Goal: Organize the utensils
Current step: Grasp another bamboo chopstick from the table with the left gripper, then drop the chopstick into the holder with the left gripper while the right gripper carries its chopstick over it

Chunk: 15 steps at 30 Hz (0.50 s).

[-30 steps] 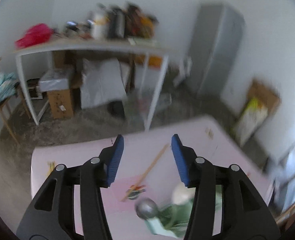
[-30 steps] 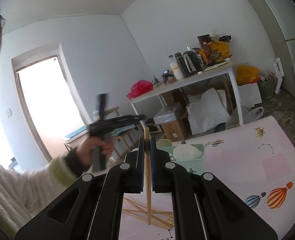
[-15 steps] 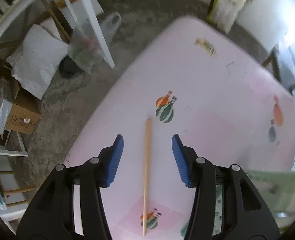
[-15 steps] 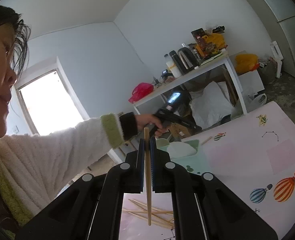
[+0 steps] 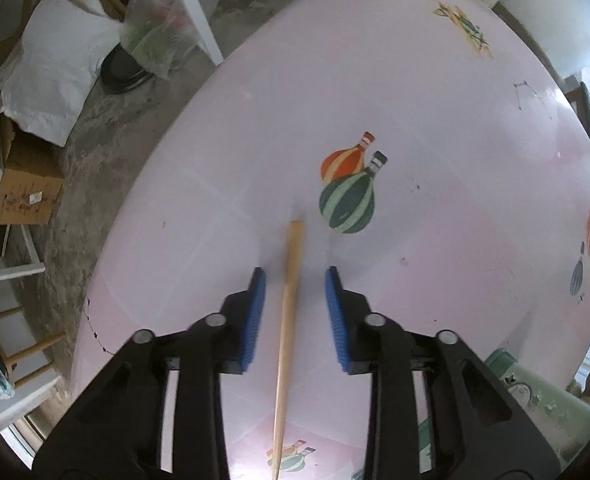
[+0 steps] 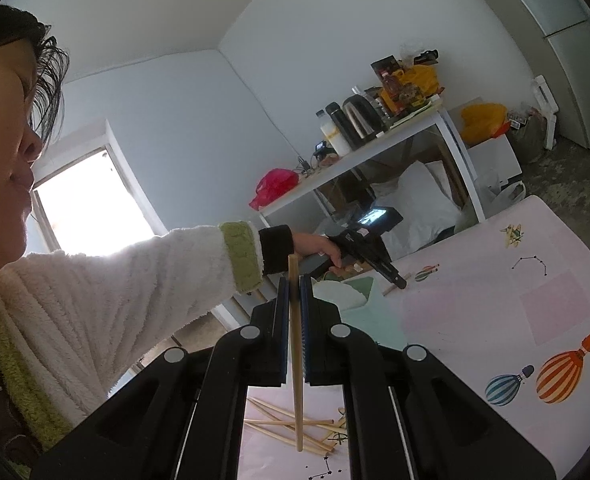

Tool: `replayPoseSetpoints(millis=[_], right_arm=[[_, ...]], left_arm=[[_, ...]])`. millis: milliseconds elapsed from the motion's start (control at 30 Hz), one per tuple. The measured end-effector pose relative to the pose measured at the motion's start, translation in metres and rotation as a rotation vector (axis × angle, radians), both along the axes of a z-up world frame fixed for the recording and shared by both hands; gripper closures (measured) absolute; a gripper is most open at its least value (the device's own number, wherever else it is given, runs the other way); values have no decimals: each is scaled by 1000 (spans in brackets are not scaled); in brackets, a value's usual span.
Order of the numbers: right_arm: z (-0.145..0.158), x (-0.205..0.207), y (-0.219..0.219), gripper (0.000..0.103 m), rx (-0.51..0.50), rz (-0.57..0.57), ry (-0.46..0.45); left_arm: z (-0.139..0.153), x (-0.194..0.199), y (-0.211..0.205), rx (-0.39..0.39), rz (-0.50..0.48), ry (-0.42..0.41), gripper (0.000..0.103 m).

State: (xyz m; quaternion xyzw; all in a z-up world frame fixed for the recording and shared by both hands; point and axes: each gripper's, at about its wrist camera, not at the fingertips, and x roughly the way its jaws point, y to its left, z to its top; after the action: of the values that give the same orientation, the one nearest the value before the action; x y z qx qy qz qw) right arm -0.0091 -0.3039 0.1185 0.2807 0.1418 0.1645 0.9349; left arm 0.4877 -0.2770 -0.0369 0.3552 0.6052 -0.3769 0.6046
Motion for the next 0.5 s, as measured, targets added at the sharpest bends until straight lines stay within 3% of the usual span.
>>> replayPoseSetpoints(millis=[100, 333, 500], right_arm=[[-1, -1, -1, 97, 4, 1, -4], [4, -3, 2, 97, 10, -3, -10], [11, -8, 5, 97, 0, -1, -28]], left_arm=[[1, -1, 0, 2, 3, -10, 97], [7, -12, -3, -17, -7, -78, 98], [41, -12, 12, -81, 25, -124, 98]])
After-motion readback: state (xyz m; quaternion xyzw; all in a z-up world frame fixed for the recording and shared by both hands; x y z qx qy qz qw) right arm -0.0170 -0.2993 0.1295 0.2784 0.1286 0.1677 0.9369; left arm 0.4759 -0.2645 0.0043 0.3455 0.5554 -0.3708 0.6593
